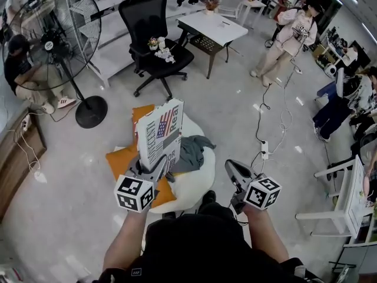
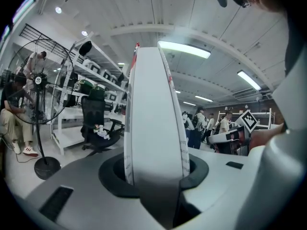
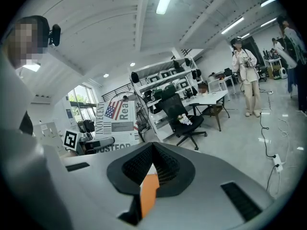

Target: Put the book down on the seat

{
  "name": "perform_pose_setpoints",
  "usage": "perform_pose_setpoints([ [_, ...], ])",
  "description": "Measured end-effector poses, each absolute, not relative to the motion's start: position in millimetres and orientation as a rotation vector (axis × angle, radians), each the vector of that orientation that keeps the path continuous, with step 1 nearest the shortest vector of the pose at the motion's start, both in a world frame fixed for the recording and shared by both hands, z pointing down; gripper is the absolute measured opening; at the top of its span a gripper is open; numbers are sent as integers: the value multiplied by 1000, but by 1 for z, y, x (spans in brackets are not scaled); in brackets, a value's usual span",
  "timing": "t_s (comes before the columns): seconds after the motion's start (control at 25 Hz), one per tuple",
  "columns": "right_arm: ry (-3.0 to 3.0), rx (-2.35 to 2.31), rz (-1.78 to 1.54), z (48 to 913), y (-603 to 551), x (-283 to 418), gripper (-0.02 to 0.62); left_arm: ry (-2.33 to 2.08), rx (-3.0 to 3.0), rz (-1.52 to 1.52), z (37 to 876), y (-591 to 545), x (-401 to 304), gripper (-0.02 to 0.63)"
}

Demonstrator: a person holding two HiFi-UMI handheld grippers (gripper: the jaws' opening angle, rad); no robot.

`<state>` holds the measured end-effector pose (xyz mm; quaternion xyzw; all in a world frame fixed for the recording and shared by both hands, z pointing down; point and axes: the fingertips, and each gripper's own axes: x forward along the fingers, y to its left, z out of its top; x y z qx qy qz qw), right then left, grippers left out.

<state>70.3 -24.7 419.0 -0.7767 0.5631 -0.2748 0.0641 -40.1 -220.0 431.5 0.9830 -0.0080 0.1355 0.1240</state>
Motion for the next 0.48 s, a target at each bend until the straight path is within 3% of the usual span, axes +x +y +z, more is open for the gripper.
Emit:
perform_pose_setpoints([
  [0.48, 1993, -2102, -905, 460, -83, 193, 13, -356, 2815, 412, 456, -244, 50, 158],
])
